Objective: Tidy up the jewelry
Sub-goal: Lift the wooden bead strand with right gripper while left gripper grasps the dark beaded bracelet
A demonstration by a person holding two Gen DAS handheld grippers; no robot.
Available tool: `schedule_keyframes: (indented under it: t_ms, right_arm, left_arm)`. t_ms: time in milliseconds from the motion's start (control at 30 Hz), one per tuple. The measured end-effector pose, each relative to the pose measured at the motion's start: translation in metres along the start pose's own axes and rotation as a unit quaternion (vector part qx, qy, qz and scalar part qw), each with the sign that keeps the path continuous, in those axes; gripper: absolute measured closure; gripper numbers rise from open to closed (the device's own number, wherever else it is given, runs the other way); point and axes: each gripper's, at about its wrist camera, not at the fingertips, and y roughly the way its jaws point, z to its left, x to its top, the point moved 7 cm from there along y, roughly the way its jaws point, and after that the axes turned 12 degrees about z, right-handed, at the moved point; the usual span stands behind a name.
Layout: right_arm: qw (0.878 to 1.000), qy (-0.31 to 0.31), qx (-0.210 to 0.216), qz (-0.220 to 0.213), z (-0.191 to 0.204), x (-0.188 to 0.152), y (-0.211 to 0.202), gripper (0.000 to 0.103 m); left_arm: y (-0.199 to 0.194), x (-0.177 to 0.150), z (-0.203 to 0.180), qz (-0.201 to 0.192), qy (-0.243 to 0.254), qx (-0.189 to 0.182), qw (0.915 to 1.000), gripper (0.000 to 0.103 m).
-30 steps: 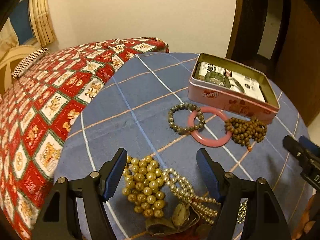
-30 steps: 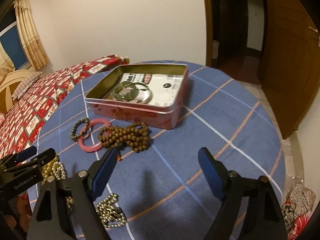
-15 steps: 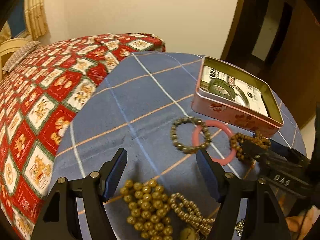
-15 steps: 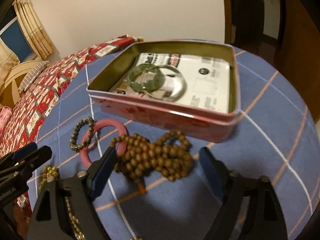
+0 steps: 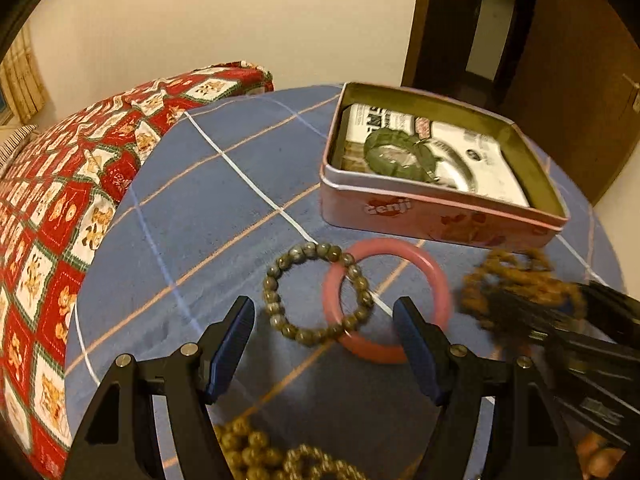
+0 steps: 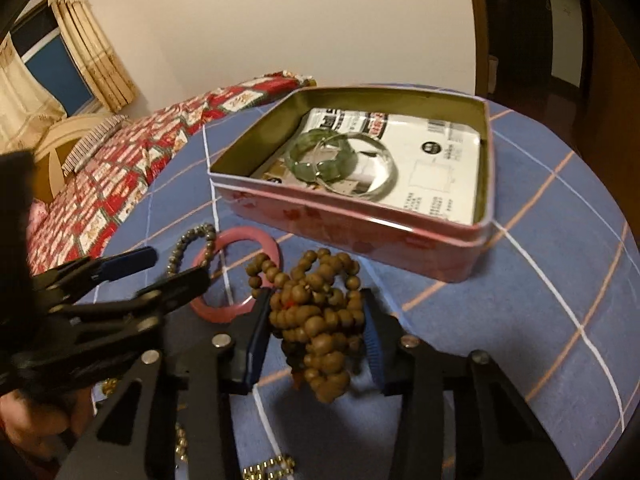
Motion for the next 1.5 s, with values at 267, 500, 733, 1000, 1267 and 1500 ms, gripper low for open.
schedule_keyframes:
  t_ms: [267,500,733,1000,1267,1500]
  right_arm:
    - [0.999,0.016,-0.004,-0.036,-0.006,0.007,-0.027,0.058]
    - [0.999,0.02,-0.002,-0.041,-0.003,0.005,-0.03,0.058]
    - [0.998,0.032,-0.004,-0.061,-0.006,0.0,-0.047,0.058]
    - [0.997,0.03,-0.011,-0.071,-0.002,-0.008,-0.062,0.058]
    - [0.997,0.041,-0.009,-0.066,-0.008,-0.013,-0.061,0.058]
    - [0.996,0.056,-0.007,-0.062,-0.02,-0.008,-0.057,0.058]
  left_arm:
    - [0.007,0.002,-0.001,0.005,0.006,-0.011,0.9999,0.061]
    - [-0.008,-0.002,0.005,-0.014,-0.018,-0.069,0.9973,0.089]
    - [-0.044,-0.011,0.006,-0.058,-0.028,-0.096,0.9933,0.089]
    - [-0.055,-0.017,0.0,-0.065,-0.01,-0.074,0.995,0.089]
    - [-0.04,-0.001,-0.027,-0.053,0.043,-0.06,0.9958,0.043]
    - [-0.008,0.013,-0.03,-0.022,0.056,-0.029,0.9977,0.043]
